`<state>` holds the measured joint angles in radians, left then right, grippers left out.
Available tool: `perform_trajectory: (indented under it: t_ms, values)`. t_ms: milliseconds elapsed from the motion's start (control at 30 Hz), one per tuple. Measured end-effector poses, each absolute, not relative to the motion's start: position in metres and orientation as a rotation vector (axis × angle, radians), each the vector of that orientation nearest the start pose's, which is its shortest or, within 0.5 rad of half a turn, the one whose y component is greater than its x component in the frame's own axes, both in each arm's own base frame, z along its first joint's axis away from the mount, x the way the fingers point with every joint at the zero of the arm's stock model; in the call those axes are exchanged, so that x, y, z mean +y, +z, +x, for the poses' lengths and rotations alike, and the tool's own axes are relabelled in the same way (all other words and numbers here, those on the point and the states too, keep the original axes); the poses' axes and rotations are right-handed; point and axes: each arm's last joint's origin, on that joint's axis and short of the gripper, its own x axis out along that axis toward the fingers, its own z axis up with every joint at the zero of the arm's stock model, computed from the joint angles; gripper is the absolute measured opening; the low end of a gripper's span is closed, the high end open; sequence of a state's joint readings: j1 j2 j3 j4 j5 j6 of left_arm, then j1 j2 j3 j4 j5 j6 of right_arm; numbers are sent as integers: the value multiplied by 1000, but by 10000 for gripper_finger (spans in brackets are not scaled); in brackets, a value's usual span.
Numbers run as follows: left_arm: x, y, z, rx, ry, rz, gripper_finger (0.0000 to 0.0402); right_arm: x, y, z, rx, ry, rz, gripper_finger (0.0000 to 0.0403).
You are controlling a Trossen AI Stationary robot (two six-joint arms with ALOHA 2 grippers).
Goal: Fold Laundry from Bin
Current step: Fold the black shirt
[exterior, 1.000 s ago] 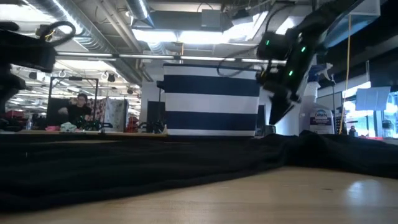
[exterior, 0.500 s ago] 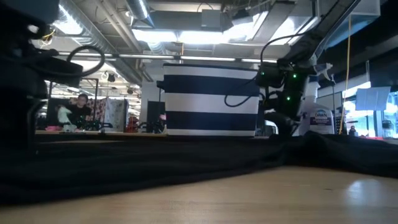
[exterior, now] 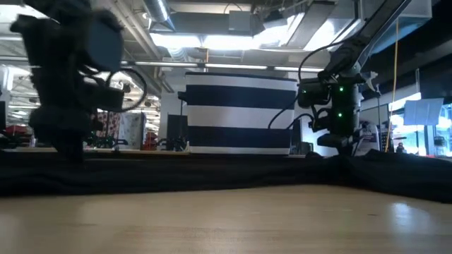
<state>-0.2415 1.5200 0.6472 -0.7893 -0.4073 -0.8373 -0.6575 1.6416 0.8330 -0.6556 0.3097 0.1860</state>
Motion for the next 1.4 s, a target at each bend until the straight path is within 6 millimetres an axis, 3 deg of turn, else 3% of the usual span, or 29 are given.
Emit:
perform_trajectory:
  t_ms: [233, 533, 700, 867, 1000, 1167, 1300, 1400]
  values:
    - [-5, 124, 200, 1440, 763, -16, 137, -160, 149, 194, 1426, -962, 425, 19]
    - [10, 128, 208, 1426, 725, 82, 137, -140, 204, 187, 1185, -913, 351, 19]
    - [16, 139, 213, 1409, 693, 86, 137, -112, 233, 183, 1074, -814, 276, 19]
    - [12, 162, 218, 1363, 632, 79, 136, -73, 248, 178, 1063, -675, 243, 19]
    - [-6, 187, 235, 1154, 465, -28, 136, -38, 251, 173, 1094, -586, 238, 19]
    - [-57, 205, 262, 812, 129, 50, 136, 9, 248, 176, 1105, -481, 229, 19]
    - [-95, 208, 275, 619, -19, 160, 136, 49, 243, 180, 1076, -371, 190, 19]
    - [-111, 203, 284, 528, -71, 189, 136, 75, 237, 180, 1061, -316, 134, 19]
